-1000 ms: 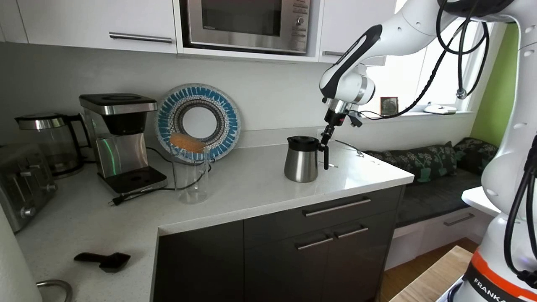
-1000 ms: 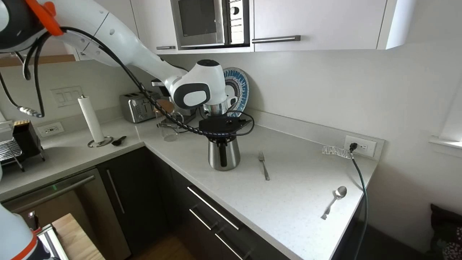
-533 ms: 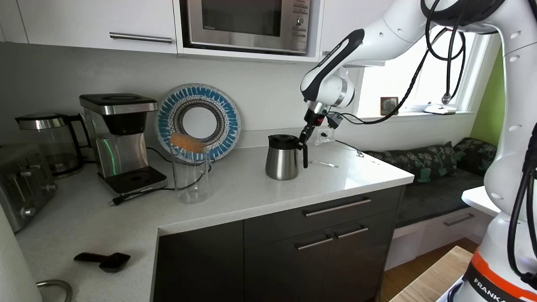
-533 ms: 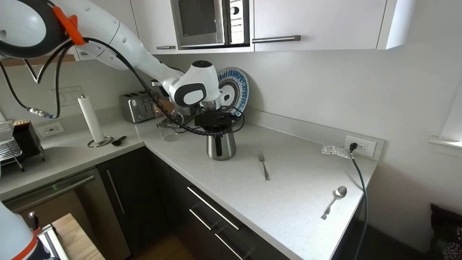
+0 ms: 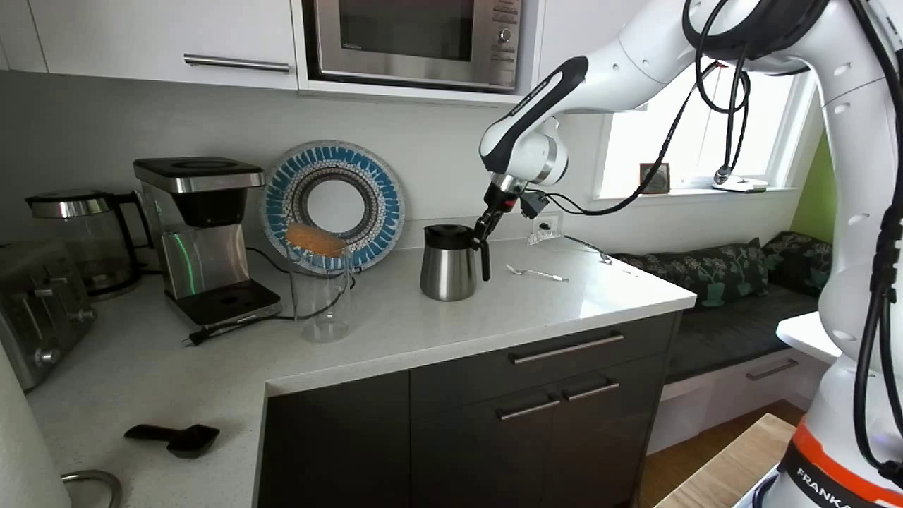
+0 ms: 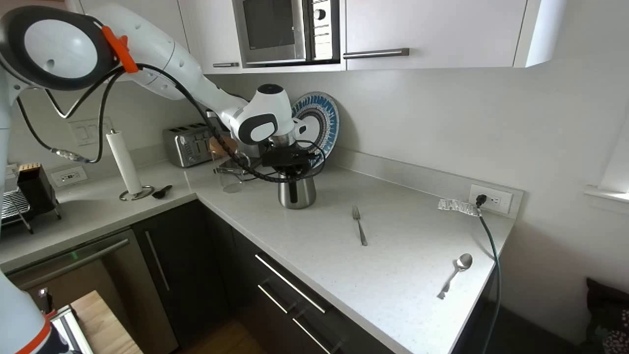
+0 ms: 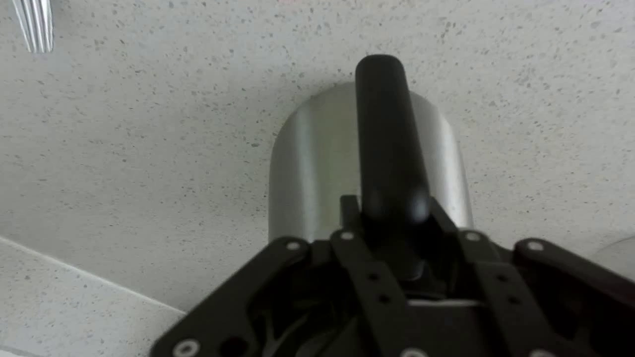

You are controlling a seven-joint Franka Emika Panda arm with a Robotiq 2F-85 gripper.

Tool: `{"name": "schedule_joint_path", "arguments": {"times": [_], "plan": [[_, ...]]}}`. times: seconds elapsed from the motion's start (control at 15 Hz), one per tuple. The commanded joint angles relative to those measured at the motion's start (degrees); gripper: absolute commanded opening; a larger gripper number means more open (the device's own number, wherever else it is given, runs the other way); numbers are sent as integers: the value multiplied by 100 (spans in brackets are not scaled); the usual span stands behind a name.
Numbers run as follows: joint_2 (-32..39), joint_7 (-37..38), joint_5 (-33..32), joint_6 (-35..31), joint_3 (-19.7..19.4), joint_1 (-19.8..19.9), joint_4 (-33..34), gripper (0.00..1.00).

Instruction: Move the kettle to the left

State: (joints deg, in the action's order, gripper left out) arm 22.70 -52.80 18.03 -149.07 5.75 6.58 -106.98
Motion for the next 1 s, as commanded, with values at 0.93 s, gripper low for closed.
{"name": "schedule_joint_path", "arguments": {"times": [0.93], "plan": [[247,98,-149,-19,230,35,354,8]]}}
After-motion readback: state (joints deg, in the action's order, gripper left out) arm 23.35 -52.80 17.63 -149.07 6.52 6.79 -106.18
